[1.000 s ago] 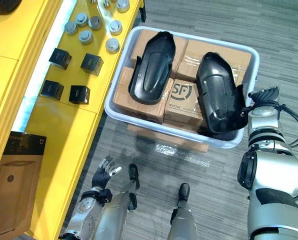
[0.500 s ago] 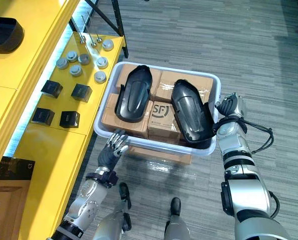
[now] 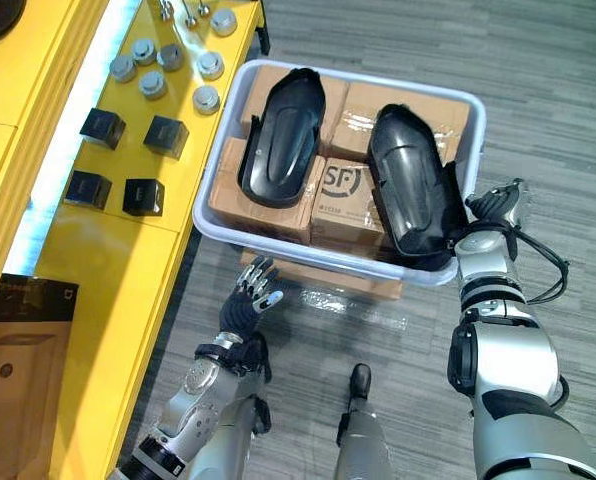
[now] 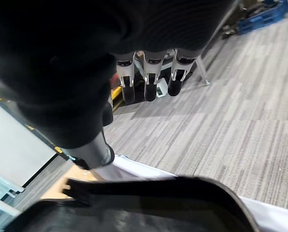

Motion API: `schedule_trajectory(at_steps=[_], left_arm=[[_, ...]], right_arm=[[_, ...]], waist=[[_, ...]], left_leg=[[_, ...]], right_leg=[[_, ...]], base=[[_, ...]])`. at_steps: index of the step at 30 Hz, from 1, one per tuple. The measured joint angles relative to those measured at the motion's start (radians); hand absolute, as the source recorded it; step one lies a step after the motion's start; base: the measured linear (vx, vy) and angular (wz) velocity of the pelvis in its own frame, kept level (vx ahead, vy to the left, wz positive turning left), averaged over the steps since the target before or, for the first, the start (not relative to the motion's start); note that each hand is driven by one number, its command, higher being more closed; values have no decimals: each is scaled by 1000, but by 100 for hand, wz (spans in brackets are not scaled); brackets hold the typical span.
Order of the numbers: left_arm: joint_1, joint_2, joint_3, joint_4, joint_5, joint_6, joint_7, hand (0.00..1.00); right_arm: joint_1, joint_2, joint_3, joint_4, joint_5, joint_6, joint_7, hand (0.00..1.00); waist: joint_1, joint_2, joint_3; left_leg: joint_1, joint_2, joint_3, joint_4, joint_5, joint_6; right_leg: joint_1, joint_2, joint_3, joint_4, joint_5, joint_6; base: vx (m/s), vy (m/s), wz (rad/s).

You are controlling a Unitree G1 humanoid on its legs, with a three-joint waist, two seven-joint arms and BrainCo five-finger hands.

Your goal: Walk over and take plastic housings, then place them on the shelf

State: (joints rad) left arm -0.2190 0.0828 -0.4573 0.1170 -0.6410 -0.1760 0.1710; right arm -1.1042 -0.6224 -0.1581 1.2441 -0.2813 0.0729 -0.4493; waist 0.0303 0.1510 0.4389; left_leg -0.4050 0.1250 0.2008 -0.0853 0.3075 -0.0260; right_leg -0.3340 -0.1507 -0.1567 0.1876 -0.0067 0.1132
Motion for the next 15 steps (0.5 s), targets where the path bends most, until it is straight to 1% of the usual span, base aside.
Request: schedule_trajectory(at_steps=[2, 4, 7, 10, 12, 14, 15], left_arm=[[-8, -4, 1, 21, 3, -1, 2, 0], [-14, -6, 1, 35, 3, -1, 4, 0], [-18, -17, 2, 53, 3, -4, 18, 0], [-25, -36, 1, 62, 3, -6, 21, 0], [-38, -53, 0, 67, 4, -8, 21, 0], [-45, -66, 2, 79, 6, -8, 22, 0], [-46, -66, 3, 81, 15, -8, 22, 0]], right_arm=[[-2, -30, 1, 1, 1, 0, -14, 0], [-6, -54, 3, 12, 1, 0, -27, 0], [-46, -82, 18, 70, 2, -1, -33, 0], [-86, -113, 82, 88, 8, -2, -31, 0], [-107, -150, 121, 115, 20, -8, -28, 0], [-108, -166, 133, 126, 35, -8, -22, 0], [-111, -168, 141, 130, 42, -8, -20, 0]], waist=[[2, 9, 7], [7, 11, 10], [12, 19, 15], [18, 41, 25], [38, 57, 31], [41, 68, 36], [44, 70, 36]], left_leg=[[-17, -6, -5, 0, 2, 3], [-36, -8, -10, 0, 9, 11], [-56, -11, -13, 2, 11, 12], [-78, -12, -20, 7, 11, 12], [-106, -12, -24, 11, 10, 11], [-120, -14, -36, 13, 13, 15], [-131, -15, -37, 16, 13, 15]], right_leg=[[-16, -6, -4, 7, -2, 3], [-35, -8, -9, 11, -3, 4], [-51, -11, -16, 15, -3, 4], [-70, -13, -19, 20, -3, 4], [-100, -13, -21, 32, -6, 4], [-110, -15, -30, 39, -10, 5], [-123, -17, -30, 46, -11, 4]], base=[[20, -21, 9], [28, -30, 8], [36, -41, 5], [28, -52, 4], [8, -48, 2], [9, -42, 10], [22, -51, 9]])
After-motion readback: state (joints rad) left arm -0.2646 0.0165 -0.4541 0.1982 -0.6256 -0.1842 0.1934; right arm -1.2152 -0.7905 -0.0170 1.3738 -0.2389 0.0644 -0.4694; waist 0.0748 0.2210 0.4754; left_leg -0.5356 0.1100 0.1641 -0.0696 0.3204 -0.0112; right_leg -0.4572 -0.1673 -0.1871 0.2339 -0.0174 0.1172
